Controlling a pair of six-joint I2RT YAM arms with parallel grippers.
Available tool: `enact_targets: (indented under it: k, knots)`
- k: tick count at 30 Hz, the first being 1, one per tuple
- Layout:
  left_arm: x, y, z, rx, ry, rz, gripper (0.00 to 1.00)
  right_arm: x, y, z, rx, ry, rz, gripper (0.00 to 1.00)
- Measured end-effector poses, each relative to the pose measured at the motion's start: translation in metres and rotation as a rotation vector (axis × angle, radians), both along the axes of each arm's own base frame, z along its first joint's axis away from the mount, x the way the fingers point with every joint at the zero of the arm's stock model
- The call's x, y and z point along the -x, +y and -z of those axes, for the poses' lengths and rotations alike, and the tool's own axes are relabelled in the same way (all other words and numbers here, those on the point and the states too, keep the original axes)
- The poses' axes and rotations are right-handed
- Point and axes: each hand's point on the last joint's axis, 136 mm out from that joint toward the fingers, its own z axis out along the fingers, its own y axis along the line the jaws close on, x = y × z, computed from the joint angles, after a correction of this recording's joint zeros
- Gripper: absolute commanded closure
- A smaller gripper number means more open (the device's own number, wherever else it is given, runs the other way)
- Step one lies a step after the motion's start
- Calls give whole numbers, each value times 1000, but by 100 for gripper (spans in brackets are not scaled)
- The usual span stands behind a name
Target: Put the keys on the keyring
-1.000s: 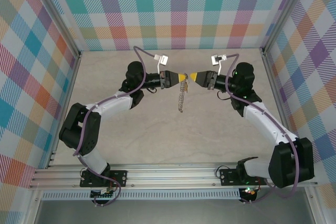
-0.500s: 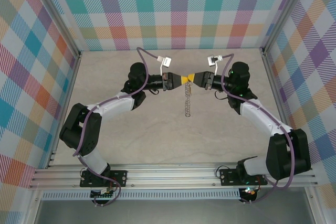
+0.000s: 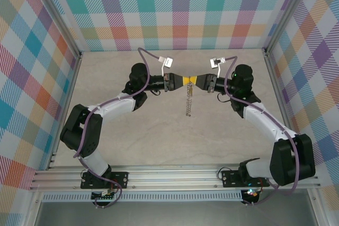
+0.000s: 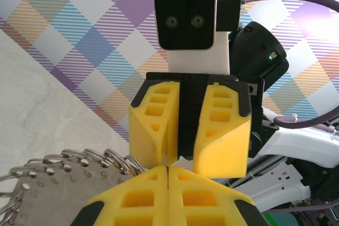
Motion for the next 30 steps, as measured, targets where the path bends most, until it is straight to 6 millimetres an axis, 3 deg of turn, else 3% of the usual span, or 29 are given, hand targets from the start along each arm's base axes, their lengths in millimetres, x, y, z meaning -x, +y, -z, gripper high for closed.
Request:
enact_targets:
  k: [7,13,20,21,25,30]
  knots:
    - [2,-1,0,0,0,3,100,2,0,6,5,16,-1,79]
    - [0,-1,0,-1,3,-3,100,3,-1,10,4,22,-3,99]
    - [-2,-1,1,-5,1,-16,99,1,-1,10,3,23,6,100]
    - [-3,0,2,-13,-2,-30,92,0,-2,11,6,28,15,100]
    - [-10,8,-1,-70,-28,-137,49,-6,-4,17,27,49,72,100]
    - [-13,32,-33,-111,-134,-314,15,-11,-12,19,56,55,149,100]
